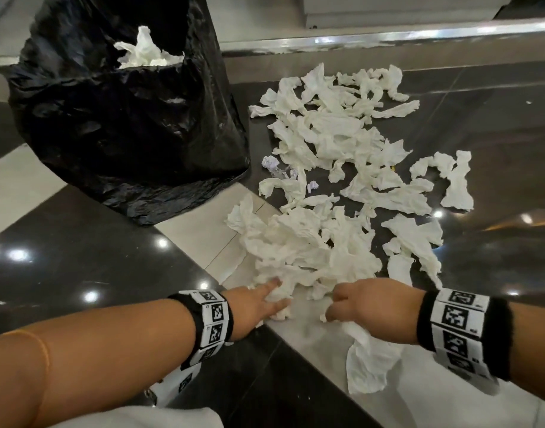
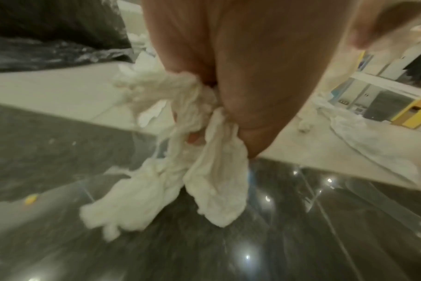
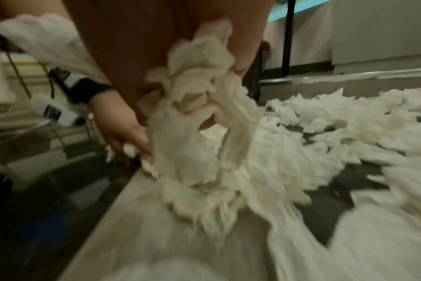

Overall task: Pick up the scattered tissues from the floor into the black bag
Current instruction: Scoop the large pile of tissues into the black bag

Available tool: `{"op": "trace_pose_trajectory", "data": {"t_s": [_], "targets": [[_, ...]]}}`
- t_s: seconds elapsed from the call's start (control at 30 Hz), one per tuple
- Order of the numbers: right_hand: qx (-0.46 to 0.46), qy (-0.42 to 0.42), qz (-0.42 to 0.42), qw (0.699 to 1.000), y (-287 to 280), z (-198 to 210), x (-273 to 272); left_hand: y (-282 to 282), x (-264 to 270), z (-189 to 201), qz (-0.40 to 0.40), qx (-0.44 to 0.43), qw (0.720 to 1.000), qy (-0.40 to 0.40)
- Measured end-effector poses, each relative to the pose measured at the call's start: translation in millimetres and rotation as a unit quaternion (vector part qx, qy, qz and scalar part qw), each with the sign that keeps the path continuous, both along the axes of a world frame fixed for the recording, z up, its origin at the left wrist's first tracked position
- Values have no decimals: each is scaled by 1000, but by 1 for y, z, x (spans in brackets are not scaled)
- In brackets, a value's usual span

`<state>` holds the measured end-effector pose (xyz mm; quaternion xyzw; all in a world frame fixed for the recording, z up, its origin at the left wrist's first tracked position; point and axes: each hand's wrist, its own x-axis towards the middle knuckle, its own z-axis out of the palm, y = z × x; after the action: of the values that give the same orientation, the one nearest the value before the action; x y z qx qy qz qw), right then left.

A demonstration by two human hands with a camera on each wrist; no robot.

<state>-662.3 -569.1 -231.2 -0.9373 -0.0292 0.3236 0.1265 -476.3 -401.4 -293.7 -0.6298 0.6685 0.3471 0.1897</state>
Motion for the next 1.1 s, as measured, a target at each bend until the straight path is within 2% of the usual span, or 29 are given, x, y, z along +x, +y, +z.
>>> {"op": "trace_pose_trajectory", "data": {"t_s": [0.07,0.13,0.23,0.33,0.4,0.5,0.6,0.73,0.87,0.93,1.03,1.1], "targets": [[-35,53,55,997,6,-18,-21,3,3,-4,-11,-4,1000,-8],[-53,111,67,990,11,-33,-45,4,6,-3,-14,-10,1000,-13],[-62,94,109,988,10,-51,-66,5,13,5,-2,-25,999,-24],[-64,124,109,984,8,-52,-55,6,26,17,40,-69,996,-29],[-68,128,84,986,6,-49,-32,10,35,23,77,-138,987,-14],[-36,59,25,997,3,-40,2,16,48,31,162,-178,971,6],[-26,-21,-29,999,5,-34,30,21,53,39,250,-148,957,1],[-45,-22,-37,998,15,-52,43,30,58,44,325,-172,930,5],[-115,61,-26,991,20,-65,33,37,59,44,321,-146,936,1],[-135,50,15,989,20,-63,29,38,58,42,299,-134,945,0],[-116,59,29,991,16,-52,27,35,56,40,277,-125,953,5],[-91,49,-13,995,11,-40,30,29,53,36,252,-129,959,11]]}}
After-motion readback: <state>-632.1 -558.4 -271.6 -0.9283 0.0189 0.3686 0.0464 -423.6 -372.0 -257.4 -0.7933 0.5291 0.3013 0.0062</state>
